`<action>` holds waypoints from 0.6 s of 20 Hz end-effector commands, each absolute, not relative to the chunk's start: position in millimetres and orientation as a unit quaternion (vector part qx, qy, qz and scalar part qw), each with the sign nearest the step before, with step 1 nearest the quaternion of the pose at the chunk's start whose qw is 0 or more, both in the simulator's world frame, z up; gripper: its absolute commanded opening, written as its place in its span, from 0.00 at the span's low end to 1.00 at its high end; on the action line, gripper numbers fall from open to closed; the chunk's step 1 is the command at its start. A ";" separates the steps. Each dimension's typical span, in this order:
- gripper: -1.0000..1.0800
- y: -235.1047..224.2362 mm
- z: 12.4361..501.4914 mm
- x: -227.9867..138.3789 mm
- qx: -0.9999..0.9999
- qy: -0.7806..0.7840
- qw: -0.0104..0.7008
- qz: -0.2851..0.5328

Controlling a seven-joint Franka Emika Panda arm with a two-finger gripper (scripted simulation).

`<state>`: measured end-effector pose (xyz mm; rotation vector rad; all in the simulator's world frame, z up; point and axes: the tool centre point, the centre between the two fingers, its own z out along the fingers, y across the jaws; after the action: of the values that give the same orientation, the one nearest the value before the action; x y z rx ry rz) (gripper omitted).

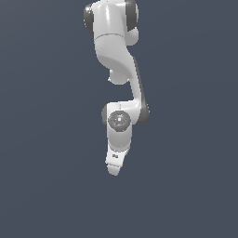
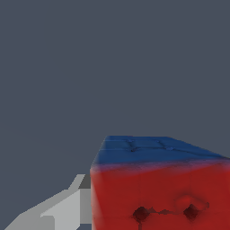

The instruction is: Pick up the object and move it to a goal position.

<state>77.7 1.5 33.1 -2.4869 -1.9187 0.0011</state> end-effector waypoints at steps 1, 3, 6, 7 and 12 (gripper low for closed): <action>0.00 1.4 33.4 78.0 -0.792 -0.611 0.000 0.000; 0.00 1.4 33.4 78.0 -0.792 -0.611 0.000 0.000; 0.00 1.5 33.0 77.7 -0.792 -0.611 0.000 0.000; 0.00 1.3 33.1 77.6 -0.792 -0.611 0.000 0.000; 0.00 -2.8 38.3 74.0 -0.792 -0.611 0.000 0.000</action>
<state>74.4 -0.8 34.9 -2.4849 -1.9183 0.0043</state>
